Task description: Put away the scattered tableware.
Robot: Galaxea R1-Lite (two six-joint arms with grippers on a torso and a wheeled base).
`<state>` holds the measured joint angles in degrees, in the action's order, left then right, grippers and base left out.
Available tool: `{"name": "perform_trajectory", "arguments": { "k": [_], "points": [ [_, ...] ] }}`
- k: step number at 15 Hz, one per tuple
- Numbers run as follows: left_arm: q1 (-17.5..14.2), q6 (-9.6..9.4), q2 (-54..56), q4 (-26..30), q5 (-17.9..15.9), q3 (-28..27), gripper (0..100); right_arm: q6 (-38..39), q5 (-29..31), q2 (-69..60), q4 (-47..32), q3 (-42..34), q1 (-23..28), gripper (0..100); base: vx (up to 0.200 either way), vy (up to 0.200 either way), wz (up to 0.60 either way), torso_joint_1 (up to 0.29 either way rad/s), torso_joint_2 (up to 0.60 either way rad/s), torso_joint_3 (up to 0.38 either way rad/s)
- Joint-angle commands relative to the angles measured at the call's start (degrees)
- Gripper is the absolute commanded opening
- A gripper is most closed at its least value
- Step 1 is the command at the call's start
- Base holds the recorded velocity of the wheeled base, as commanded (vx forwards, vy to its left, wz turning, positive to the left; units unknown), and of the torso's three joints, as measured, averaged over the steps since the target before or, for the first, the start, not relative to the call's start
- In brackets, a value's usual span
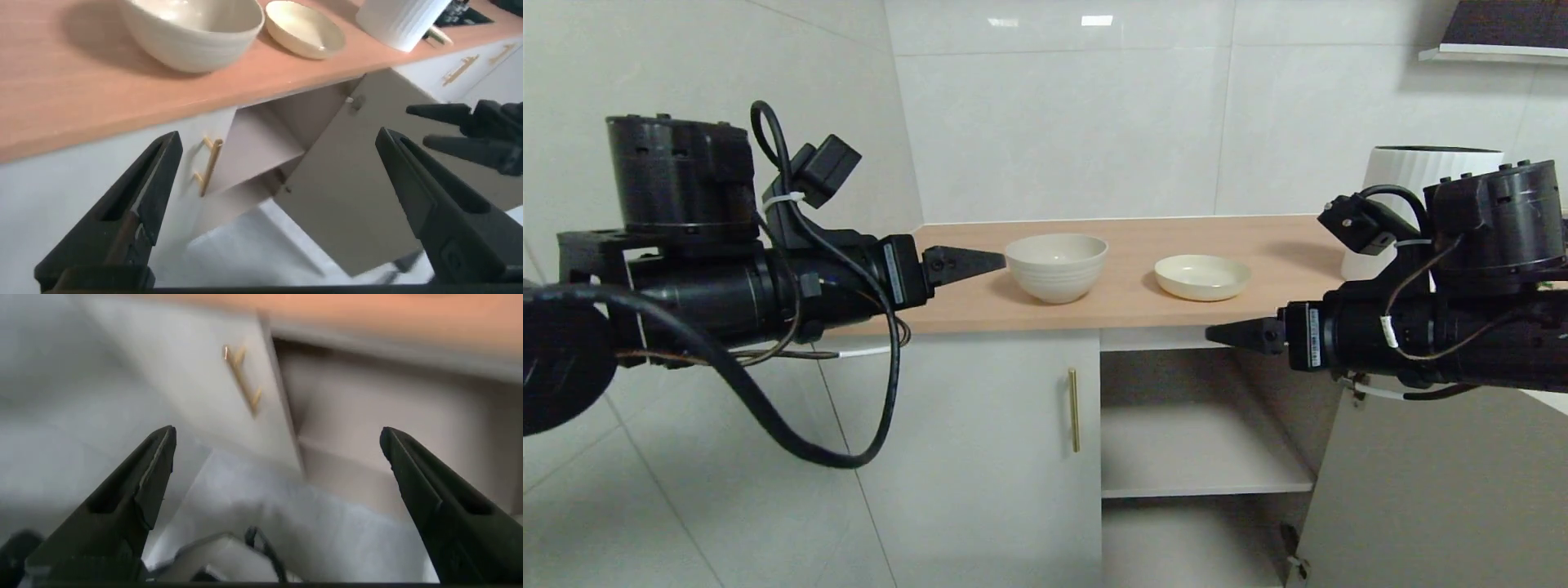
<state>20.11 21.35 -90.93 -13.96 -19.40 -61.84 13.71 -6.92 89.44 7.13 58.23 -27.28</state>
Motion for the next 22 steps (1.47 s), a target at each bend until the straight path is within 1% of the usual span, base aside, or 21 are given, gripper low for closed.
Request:
{"name": "perform_trajectory", "arguments": {
  "k": [1,3,4,5,6,7,8,9,11,14,16,17,19,20,21,22],
  "points": [
    [-0.25,1.24,-4.26,7.28,0.24,-9.08,100,-0.09,-0.11,1.44,0.87,-0.05,1.00,100,0.000,0.000,0.00,0.139,-0.35,-0.242],
    [-0.43,1.42,-5.93,12.29,0.59,-12.69,100,-0.18,-0.11,2.40,2.71,0.30,1.79,100,0.000,0.000,0.00,0.161,-0.42,-0.263],
    [-0.43,1.42,-6.37,15.45,1.38,-14.27,100,-0.27,-0.11,3.19,4.65,0.65,2.23,100,0.000,0.000,0.00,0.178,-0.44,-0.271],
    [-0.51,1.42,-6.45,16.77,2.08,-14.45,100,-0.71,-0.11,3.55,5.61,0.74,2.23,100,0.000,0.000,0.00,0.110,-0.27,-0.163],
    [-0.51,1.51,-6.45,17.56,4.19,-14.27,100,-2.46,0.07,3.99,6.05,0.74,3.11,100,0.000,0.000,0.00,0.061,-0.15,-0.095],
    [-0.43,1.59,-5.75,17.39,6.12,-13.13,100,-2.46,0.07,3.90,6.05,1.00,3.55,100,0.000,0.000,0.00,0.032,-0.09,-0.056],
    [-0.43,1.42,-5.22,17.30,6.56,-12.51,100,-2.38,0.07,3.72,5.88,1.36,3.82,100,0.000,0.000,0.00,0.000,0.00,0.000],
    [-0.16,1.07,-4.34,17.21,6.48,-11.46,100,-2.29,0.07,3.46,5.17,2.15,4.26,100,0.000,0.000,0.00,0.000,0.00,0.000],
    [-0.16,1.07,-4.34,17.30,5.86,-11.19,100,-2.29,0.07,2.84,4.47,2.32,4.26,100,0.000,0.000,0.00,0.000,0.00,0.000],
    [-0.08,0.54,-4.96,17.30,5.51,-11.37,100,-2.29,0.07,2.84,4.03,2.50,4.26,100,0.200,0.000,0.00,-0.004,0.00,-0.001],
    [0.19,0.54,-5.05,17.12,5.51,-11.37,100,-2.29,0.16,3.02,3.24,3.11,4.26,100,0.200,0.000,0.00,0.000,-0.01,0.007],
    [0.36,0.54,-5.05,17.12,5.51,-11.37,100,-2.29,0.16,2.93,2.62,3.29,4.26,100,0.000,0.000,0.00,0.000,0.00,0.000],
    [0.72,0.63,-6.28,17.12,5.68,-11.90,100,-1.23,2.62,3.46,-7.40,9.09,4.26,100,0.000,0.000,0.00,0.000,0.00,0.000],
    [0.72,0.63,-6.80,17.12,5.77,-12.34,100,-0.79,3.41,3.72,-8.45,9.79,4.26,100,0.000,0.000,0.00,0.000,0.00,0.000],
    [0.72,2.21,-9.18,17.30,7.53,-13.66,100,1.14,6.57,5.48,-9.50,11.73,4.17,100,0.000,0.000,0.00,0.000,0.00,0.000],
    [0.89,3.00,-10.23,17.30,9.38,-14.18,100,1.23,8.33,6.27,-9.50,12.25,4.17,100,0.000,0.000,0.00,0.000,0.00,0.000]
  ]
}}
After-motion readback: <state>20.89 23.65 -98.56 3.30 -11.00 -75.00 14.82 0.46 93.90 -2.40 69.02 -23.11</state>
